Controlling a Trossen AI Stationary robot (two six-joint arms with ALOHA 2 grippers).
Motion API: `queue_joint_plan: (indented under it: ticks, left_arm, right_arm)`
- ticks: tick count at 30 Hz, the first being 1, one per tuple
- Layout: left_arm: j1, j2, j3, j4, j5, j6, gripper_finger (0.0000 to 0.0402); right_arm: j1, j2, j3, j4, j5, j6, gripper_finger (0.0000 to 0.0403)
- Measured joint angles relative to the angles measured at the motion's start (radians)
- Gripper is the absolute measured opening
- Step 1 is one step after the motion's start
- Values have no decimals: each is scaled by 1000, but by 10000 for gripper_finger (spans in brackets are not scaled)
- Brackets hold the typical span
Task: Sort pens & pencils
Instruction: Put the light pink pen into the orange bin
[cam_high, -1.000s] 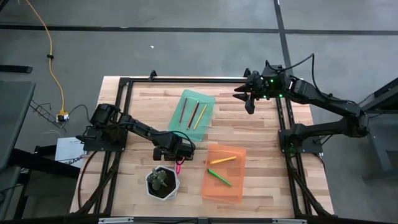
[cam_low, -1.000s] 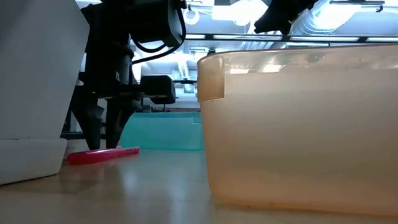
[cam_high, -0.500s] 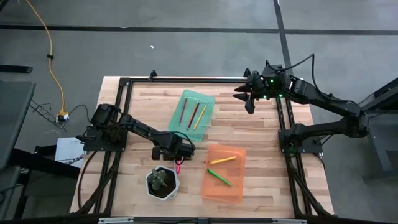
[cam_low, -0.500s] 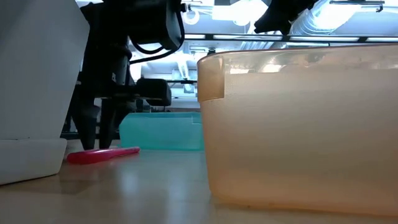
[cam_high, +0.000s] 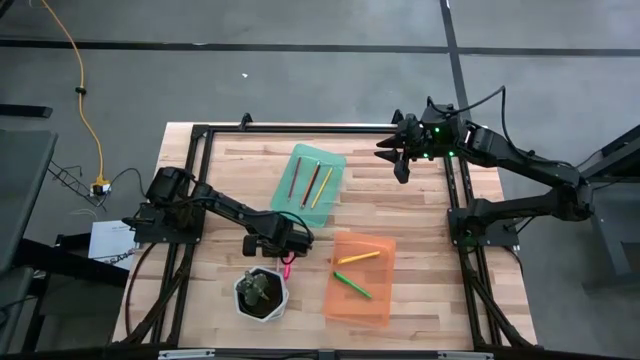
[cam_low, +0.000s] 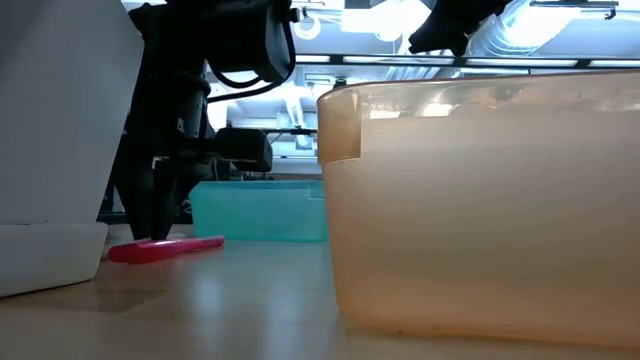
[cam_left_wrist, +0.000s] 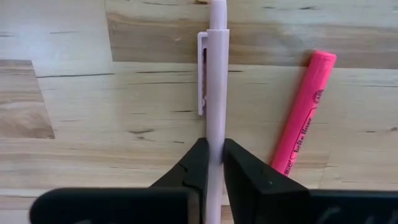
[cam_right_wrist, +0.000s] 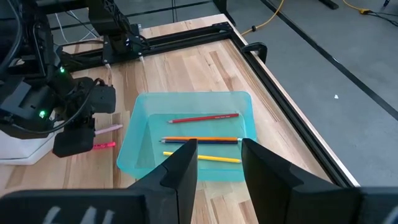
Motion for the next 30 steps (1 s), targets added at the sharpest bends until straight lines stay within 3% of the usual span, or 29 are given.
queue_joint_plan:
  ticks: [9, 14, 22, 30]
  left_arm:
    - [0, 0, 87, -166, -41, 73, 28]
    - [-1, 0, 135, -179, -77, 141, 20]
    - [0, 0, 207, -242, -137, 199, 41]
    - [0, -2, 294, -300, -215, 263, 25]
  right_arm:
    - [0, 0, 0, 1, 0, 0, 117]
    - [0, 0, 0, 0, 8, -1, 117]
    - [0, 0, 0, 1, 8, -9, 117]
    - [0, 0, 0, 1, 8, -9, 117]
